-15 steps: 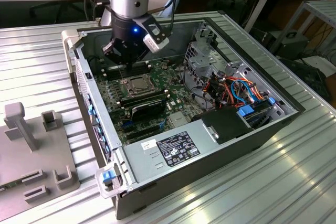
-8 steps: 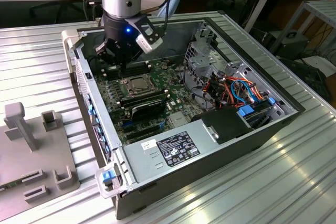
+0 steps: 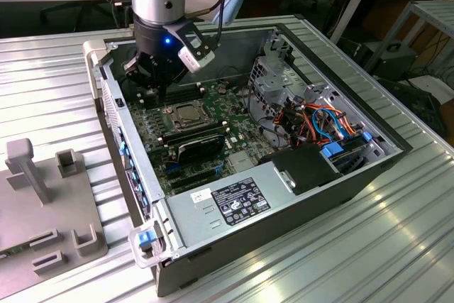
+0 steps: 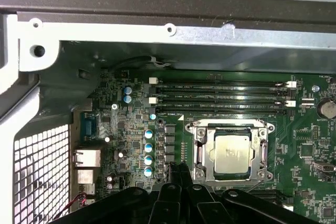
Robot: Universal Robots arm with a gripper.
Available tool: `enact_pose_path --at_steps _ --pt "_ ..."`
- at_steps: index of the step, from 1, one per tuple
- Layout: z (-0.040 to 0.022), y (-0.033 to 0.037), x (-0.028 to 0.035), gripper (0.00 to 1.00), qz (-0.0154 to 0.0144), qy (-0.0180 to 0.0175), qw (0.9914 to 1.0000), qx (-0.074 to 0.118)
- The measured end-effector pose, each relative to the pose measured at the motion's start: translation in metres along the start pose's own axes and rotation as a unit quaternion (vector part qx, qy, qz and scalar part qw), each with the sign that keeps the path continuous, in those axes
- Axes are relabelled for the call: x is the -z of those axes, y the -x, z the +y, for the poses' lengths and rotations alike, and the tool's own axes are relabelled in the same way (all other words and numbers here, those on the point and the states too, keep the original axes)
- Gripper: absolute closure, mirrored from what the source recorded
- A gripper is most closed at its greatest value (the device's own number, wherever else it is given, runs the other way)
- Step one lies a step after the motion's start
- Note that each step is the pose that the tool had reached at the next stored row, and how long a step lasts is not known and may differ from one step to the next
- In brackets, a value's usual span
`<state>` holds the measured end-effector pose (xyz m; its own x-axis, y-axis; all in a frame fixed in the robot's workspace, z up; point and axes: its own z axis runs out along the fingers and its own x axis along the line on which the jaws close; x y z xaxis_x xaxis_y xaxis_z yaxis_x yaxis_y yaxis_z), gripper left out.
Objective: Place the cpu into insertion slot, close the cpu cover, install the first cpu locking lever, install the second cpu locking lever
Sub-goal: 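Install the first cpu locking lever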
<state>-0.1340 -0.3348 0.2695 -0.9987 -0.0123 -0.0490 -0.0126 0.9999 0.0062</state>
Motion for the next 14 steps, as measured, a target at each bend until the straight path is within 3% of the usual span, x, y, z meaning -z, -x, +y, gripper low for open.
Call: enact_pose_path --at_steps 14 --pt "0.0046 0.0001 0.0000 0.89 0.0000 0.0000 1.00000 0.000"
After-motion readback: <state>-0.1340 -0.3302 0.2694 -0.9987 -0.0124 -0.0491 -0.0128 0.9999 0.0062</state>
